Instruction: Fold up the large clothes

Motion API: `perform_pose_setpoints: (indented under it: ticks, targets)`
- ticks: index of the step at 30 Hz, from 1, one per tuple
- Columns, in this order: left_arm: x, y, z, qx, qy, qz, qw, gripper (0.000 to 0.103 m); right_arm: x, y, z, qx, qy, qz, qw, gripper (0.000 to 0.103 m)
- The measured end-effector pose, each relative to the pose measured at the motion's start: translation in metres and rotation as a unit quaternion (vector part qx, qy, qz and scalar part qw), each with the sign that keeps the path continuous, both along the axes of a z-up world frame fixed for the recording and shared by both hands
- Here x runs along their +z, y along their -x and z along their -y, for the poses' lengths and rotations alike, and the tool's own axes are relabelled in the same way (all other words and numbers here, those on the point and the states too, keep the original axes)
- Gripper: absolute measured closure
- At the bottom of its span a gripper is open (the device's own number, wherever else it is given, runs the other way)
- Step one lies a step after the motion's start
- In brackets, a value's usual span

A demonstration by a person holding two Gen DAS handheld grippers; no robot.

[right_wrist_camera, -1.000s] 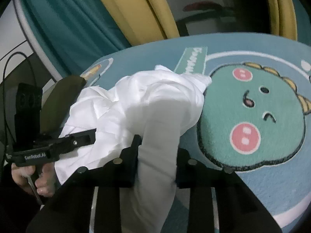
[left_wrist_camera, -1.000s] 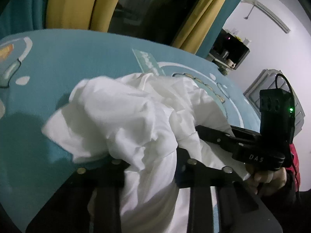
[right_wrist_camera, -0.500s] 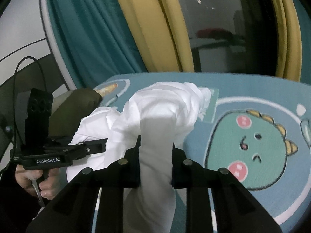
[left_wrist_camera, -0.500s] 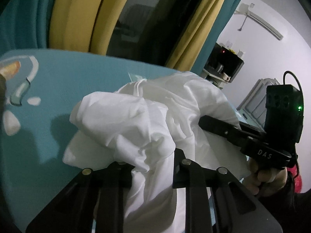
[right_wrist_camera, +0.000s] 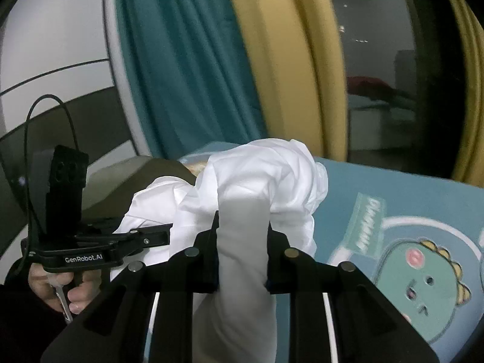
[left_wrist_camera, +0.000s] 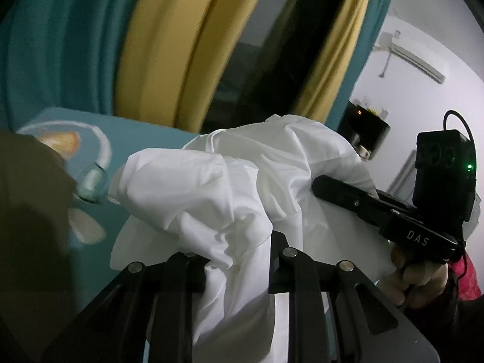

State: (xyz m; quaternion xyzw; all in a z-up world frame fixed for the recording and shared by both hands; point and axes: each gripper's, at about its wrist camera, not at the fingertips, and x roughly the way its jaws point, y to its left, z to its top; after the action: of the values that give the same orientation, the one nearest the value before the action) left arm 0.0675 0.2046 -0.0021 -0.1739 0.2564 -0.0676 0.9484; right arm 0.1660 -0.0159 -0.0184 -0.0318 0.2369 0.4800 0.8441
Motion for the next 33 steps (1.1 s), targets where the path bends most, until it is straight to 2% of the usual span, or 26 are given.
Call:
perform_pose_setpoints:
  ticks: [5,9,12,15,18,22,25,27,29,33]
  targets:
    - [0.023,0.017,-0.030,0.027,-0.029,0.020,0.9990,0.081,0.011,0.001,-0.031,0.017,-0.040,0.007,0.999,0.082]
    - [0.029,0.015,-0.051,0.038,-0.054,0.015,0.9977,0.081,-0.005,-0.009,-0.055,0.008,-0.061,-0.014,0.998,0.082]
    - [0.013,-0.003,-0.064,0.032,-0.071,-0.022,0.9967,0.081,-0.034,-0.027,-0.068,-0.008,-0.053,-0.059,0.997,0.082]
    - [-0.019,-0.025,-0.073,0.057,-0.118,-0.073,0.9887,0.081,-0.071,-0.052,-0.072,-0.039,-0.032,-0.108,0.993,0.082]
    - [-0.047,-0.045,-0.087,0.045,-0.076,-0.124,0.9884,0.081,-0.090,-0.073,-0.064,-0.089,-0.012,-0.125,0.988,0.080]
    - [-0.063,-0.059,-0.085,0.045,-0.076,-0.152,0.9844,0.081,-0.114,-0.096,-0.055,-0.120,0.028,-0.172,0.977,0.074]
    - [-0.072,-0.066,-0.088,0.049,-0.077,-0.165,0.9820,0.081,-0.126,-0.100,-0.053,-0.122,0.046,-0.182,0.975,0.066]
    - [-0.079,-0.066,-0.090,0.053,-0.071,-0.171,0.9812,0.081,-0.126,-0.098,-0.054,-0.119,0.057,-0.174,0.976,0.064]
    - [-0.081,-0.063,-0.091,0.057,-0.077,-0.172,0.9804,0.081,-0.124,-0.095,-0.056,-0.118,0.064,-0.169,0.976,0.063]
    - [-0.060,-0.051,-0.088,0.068,-0.090,-0.165,0.9798,0.081,-0.120,-0.094,-0.054,-0.122,0.078,-0.165,0.976,0.054]
